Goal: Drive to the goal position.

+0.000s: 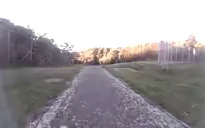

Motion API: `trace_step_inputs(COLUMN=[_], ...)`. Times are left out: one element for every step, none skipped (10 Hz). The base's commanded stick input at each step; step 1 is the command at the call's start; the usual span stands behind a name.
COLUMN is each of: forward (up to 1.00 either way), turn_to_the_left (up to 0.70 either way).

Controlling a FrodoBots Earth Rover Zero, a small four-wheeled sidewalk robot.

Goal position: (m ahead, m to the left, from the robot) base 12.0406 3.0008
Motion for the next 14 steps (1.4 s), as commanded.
trace_step_inputs(forward=[1.00,1.00,1.00,1.00,1.00,1.00,1.00,1.00,1.00,1.00,1.00,1.00,1.00,1.00], turn_to_the_left=[-0.02,-0.02,-0.02,-0.02,0.37,0.29,0.22,0.00,0.00,0.00,0.00,0.00,0.00,0.00])
